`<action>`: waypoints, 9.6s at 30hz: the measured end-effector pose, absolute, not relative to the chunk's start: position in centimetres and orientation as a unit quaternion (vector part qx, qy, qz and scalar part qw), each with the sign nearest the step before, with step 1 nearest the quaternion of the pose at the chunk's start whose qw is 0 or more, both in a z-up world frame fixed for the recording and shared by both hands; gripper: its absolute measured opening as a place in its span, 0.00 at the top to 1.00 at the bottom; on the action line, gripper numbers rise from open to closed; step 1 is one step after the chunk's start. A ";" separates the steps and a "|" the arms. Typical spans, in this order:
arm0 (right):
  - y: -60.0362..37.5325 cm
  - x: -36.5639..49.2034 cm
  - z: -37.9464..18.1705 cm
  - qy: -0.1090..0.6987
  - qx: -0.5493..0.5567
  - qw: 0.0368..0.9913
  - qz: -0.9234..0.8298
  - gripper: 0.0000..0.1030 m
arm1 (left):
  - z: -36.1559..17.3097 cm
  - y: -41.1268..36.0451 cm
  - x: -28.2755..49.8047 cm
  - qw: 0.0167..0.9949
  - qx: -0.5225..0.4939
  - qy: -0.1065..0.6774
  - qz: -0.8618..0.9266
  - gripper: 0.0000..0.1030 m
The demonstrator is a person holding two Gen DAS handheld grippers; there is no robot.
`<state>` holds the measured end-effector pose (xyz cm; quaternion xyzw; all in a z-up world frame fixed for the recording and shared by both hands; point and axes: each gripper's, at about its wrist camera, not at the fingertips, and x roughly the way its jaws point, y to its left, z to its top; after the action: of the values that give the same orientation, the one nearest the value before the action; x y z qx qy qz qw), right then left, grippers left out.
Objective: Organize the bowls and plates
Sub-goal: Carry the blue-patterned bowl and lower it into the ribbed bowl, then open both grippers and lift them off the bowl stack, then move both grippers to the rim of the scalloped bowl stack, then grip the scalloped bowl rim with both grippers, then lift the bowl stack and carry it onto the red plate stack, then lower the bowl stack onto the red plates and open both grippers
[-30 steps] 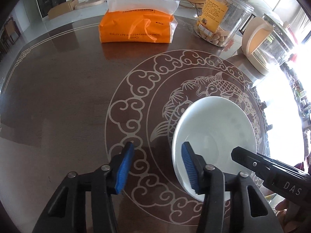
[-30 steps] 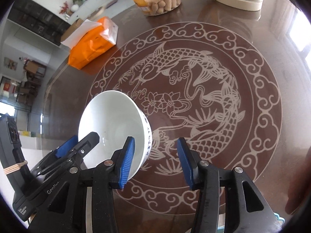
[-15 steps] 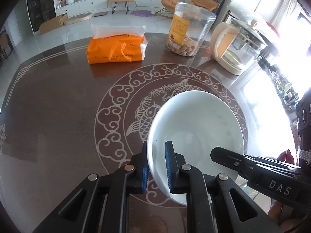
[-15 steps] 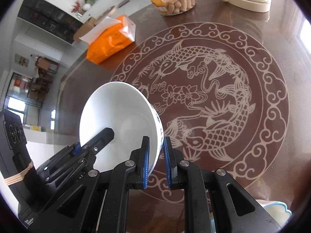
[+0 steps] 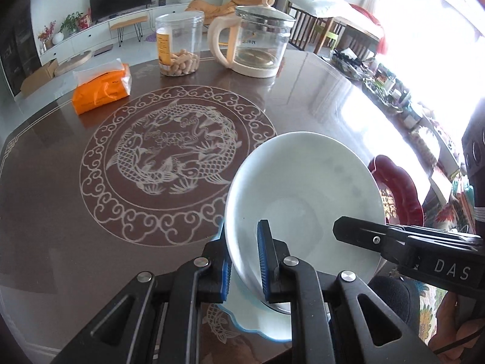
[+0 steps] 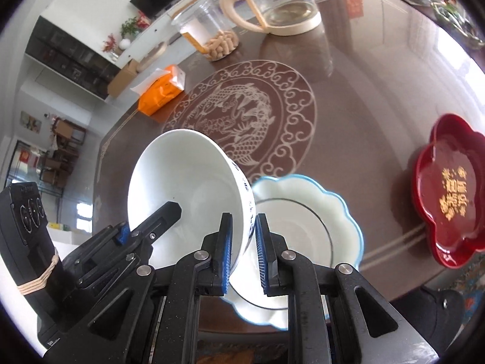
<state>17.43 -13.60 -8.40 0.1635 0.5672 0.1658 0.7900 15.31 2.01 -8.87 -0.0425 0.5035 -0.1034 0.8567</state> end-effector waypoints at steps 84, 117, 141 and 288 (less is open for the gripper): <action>-19.4 2.1 -11.1 0.274 0.056 0.959 0.044 0.18 | -9.3 3.8 6.7 0.912 0.023 0.399 0.089 0.13; -18.9 0.6 -10.3 0.227 0.035 0.967 0.110 0.16 | -8.9 3.9 5.7 0.917 0.060 0.383 0.099 0.12; -21.5 4.6 -12.1 0.379 0.070 0.918 0.095 0.16 | -12.7 8.7 5.6 0.902 -0.051 0.426 -0.049 0.13; -31.1 -3.2 -5.3 0.376 0.107 0.912 -0.124 0.30 | -1.4 -14.3 2.7 0.917 0.070 0.355 -0.171 0.04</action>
<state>-3.15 -31.10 -5.28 0.1066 0.3762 -0.1236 0.9121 2.70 -14.31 -1.40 0.0697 0.3545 -0.1712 0.9166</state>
